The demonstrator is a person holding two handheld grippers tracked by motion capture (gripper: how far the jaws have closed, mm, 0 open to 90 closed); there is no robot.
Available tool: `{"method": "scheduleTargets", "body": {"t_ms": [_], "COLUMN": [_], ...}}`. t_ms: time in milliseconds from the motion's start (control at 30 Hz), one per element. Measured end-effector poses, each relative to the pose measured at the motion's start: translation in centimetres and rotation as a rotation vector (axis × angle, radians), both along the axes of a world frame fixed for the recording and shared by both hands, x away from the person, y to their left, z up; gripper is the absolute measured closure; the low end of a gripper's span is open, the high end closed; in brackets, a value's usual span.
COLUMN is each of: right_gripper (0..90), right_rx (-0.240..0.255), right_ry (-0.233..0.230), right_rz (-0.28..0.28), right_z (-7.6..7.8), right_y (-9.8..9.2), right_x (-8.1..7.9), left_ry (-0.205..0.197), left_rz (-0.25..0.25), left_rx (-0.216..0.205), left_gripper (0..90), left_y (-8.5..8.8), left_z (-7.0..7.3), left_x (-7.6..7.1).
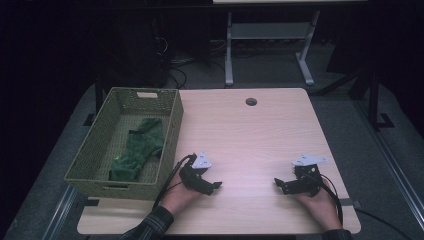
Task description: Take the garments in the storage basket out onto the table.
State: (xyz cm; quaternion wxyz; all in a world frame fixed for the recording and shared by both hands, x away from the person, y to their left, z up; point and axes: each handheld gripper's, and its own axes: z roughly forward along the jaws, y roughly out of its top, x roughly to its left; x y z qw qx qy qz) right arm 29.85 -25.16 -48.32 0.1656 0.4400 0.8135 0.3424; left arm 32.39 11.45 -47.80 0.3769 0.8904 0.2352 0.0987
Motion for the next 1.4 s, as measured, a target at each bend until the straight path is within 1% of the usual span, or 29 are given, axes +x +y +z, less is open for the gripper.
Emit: {"method": "scheduleTargets", "body": {"t_ms": [467, 567, 800, 900, 933, 1033, 1067, 1133, 1167, 1200, 1233, 1300, 1400], "right_gripper": [2.0, 2.0, 2.0, 2.0, 2.0, 2.0, 2.0, 2.0, 2.0, 2.0, 2.0, 2.0, 2.0], "right_rx": [0.0, -0.001, 0.001, 0.001, 0.002, 0.001, 0.001, 0.001, 0.001, 0.001, 0.001, 0.001, 0.001], "right_ry": [0.002, 0.001, 0.002, 0.002, 0.003, 0.002, 0.003, 0.003, 0.003, 0.002, 0.002, 0.003, 0.002], "right_rz": [0.0, 0.0, -0.007, -0.006, -0.007, -0.006, -0.007, -0.007, -0.007, -0.007, -0.007, -0.006, -0.007], "right_z": [0.0, 0.0, 0.0, 0.0, 0.0, 0.0, 0.0, 0.0, 0.0, 0.0, 0.0, 0.0, 0.0], "right_y": [0.0, 0.0, 0.0, 0.0, 0.0, 0.0, 0.0, 0.0, 0.0, 0.0, 0.0, 0.0, 0.0], "right_x": [0.0, 0.0, 0.0, 0.0, 0.0, 0.0, 0.0, 0.0, 0.0, 0.0, 0.0, 0.0, 0.0], "left_ry": [-0.001, 0.0, 0.008, 0.013, 0.013, 0.006, 0.007, 0.018, 0.018, 0.027, 0.024, 0.021, 0.021], "left_rz": [-0.002, 0.0, 0.007, 0.006, 0.009, 0.004, 0.008, 0.015, 0.015, 0.013, 0.0, 0.0, 0.01], "left_rx": [0.003, -0.002, 0.004, -0.001, -0.007, -0.004, -0.011, -0.026, -0.026, -0.033, -0.025, -0.022, -0.043], "left_gripper": [13.0, 13.0, 12.9, 12.9, 12.9, 12.9, 13.0, 13.1, 13.2, 13.2, 13.2, 13.2, 13.2], "left_y": [0.1, 0.1, 0.2, 0.2, 0.2, 0.2, 0.2, 0.4, 0.4, 0.4, 0.3, 0.3, 0.4], "left_z": [0.0, 0.0, 0.3, 0.4, 0.6, 0.9, 1.1, 1.2, 1.2, 1.3, 1.4, 1.6, 1.9], "left_x": [0.0, 0.2, 0.2, 0.2, 0.1, 0.1, 0.1, 0.2, 0.2, 0.2, 0.2, 0.2, 0.4]}}
